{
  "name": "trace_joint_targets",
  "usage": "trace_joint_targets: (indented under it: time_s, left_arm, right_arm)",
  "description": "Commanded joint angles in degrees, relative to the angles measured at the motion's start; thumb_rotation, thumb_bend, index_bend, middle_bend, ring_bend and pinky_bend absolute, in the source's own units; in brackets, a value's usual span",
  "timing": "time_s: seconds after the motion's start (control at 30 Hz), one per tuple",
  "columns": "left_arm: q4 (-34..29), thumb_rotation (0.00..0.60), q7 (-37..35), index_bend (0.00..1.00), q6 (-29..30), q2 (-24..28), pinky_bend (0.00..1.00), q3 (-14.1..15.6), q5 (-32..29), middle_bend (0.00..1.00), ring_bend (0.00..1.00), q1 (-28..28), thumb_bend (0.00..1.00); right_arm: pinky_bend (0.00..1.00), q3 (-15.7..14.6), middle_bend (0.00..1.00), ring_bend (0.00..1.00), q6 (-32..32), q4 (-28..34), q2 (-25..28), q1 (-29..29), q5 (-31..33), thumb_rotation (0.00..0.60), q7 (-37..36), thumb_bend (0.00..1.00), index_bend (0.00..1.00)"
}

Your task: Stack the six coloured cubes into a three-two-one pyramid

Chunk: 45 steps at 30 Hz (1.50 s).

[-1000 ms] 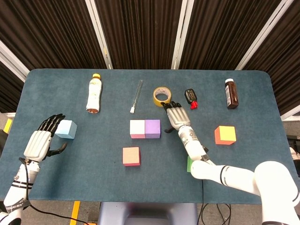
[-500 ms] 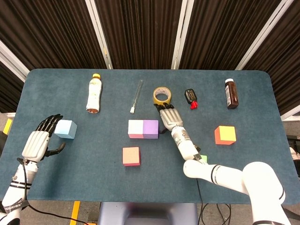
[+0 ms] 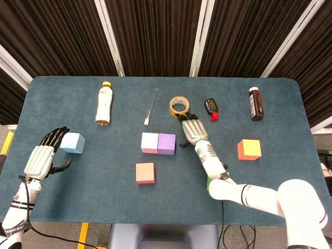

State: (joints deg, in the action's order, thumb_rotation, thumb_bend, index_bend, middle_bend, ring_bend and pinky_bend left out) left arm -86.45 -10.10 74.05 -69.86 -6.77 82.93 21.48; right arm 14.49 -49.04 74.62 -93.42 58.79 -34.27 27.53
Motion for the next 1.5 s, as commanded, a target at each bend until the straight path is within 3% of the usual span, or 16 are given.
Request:
trace_joint_targets:
  time_s: [0.03, 0.2, 0.3, 0.53, 0.7, 0.93, 1.27, 1.4, 1.5]
  left_arm:
    - [-0.14, 0.600, 0.04, 0.03, 0.27, 0.06, 0.11, -0.06, 0.21, 0.03, 0.00, -0.03, 0.33]
    - [-0.81, 0.600, 0.69, 0.03, 0.77, 0.23, 0.11, -0.09, 0.66, 0.03, 0.00, -0.07, 0.33]
    - [-1.50, 0.600, 1.51, 0.03, 0.85, 0.34, 0.11, -0.10, 0.81, 0.04, 0.00, -0.01, 0.34]
    - [-4.33, 0.600, 4.59, 0.03, 0.97, 0.81, 0.11, -0.41, 0.84, 0.04, 0.00, 0.32, 0.34]
    - [-6.58, 0.600, 6.73, 0.03, 1.04, 1.06, 0.11, -0.59, 0.57, 0.04, 0.00, 0.43, 0.33]
    - [-9.36, 0.600, 9.41, 0.03, 1.38, 2.03, 0.11, -0.66, 0.10, 0.04, 0.00, 0.15, 0.33]
    - [-11.18, 0.600, 11.25, 0.03, 1.66, 2.70, 0.11, -0.65, -0.73, 0.03, 0.00, -0.34, 0.33]
    - [-11.43, 0.600, 11.35, 0.03, 1.79, 2.79, 0.11, -0.66, -0.77, 0.03, 0.00, -0.47, 0.33]
    - [-11.49, 0.600, 11.32, 0.03, 2.15, 2.86, 0.11, -0.57, -0.54, 0.03, 0.00, -0.70, 0.33]
  right_arm:
    - [0.21, -1.58, 0.23, 0.11, -4.92, 8.32, 7.61, -5.11, -4.34, 0.600, -2.04, 0.24, 0.05]
    - [0.21, -4.12, 0.24, 0.11, -10.66, 18.60, 19.19, -13.70, -10.21, 0.600, -7.58, 0.24, 0.15]
    - [0.21, -5.93, 0.26, 0.13, -12.57, 21.05, 24.19, -18.66, -13.96, 0.600, -12.38, 0.24, 0.22]
    - [0.22, -10.15, 0.28, 0.14, -11.04, 18.10, 29.46, -26.04, -19.26, 0.600, -20.85, 0.25, 0.32]
    - [0.22, -11.63, 0.28, 0.14, -5.48, 10.72, 28.47, -27.65, -21.11, 0.600, -25.51, 0.24, 0.31]
    - [0.22, -12.28, 0.28, 0.14, 0.26, 0.74, 23.19, -26.98, -23.72, 0.600, -26.43, 0.24, 0.31]
    - [0.22, -11.02, 0.28, 0.14, 4.36, -5.12, 18.66, -25.40, -27.01, 0.600, -27.67, 0.24, 0.30]
    - [0.22, -9.95, 0.28, 0.14, 5.15, -7.14, 16.59, -24.60, -26.44, 0.600, -26.68, 0.24, 0.39]
    - [0.22, -9.21, 0.28, 0.15, 5.37, -7.43, 15.69, -24.13, -25.52, 0.600, -25.35, 0.24, 0.53]
